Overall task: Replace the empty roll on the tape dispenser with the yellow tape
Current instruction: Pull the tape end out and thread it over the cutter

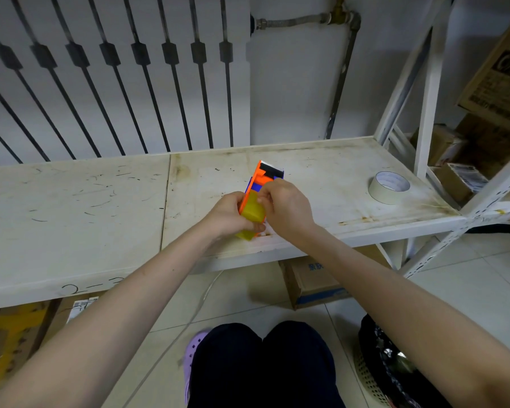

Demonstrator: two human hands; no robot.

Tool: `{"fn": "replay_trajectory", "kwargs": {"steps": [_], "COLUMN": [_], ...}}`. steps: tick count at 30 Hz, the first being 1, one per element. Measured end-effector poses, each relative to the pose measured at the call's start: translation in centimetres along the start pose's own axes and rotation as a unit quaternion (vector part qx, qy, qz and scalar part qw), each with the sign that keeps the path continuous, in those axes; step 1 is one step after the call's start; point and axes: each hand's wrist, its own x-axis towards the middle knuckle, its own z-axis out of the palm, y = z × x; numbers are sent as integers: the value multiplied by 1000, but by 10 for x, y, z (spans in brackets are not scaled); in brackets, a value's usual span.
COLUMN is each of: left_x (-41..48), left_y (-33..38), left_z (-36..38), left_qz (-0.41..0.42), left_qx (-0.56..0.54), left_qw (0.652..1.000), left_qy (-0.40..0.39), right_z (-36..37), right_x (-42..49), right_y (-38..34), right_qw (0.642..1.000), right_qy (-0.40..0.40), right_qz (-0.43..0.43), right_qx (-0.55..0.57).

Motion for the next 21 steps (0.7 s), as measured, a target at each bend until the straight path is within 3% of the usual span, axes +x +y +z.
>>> {"fn": "replay_trajectory", "kwargs": {"steps": [4,12,21], "left_x": [4,11,8], "left_y": [-8,-13,-13], "left_z": [-3,0,2], "left_qz": [10,-5,-22], "left_qx": [52,-11,-76], "left_qw": [996,998,996], "left_qy": [69,58,44], "right_z": [3,-4,-8], "right_x": [2,3,8], "right_y": [3,1,6], "right_qw": [997,989,996], "right_qy": [-17,-54,-47], "right_qz": [-24,-90,-60], "right_qx": [-65,-102,42]}}
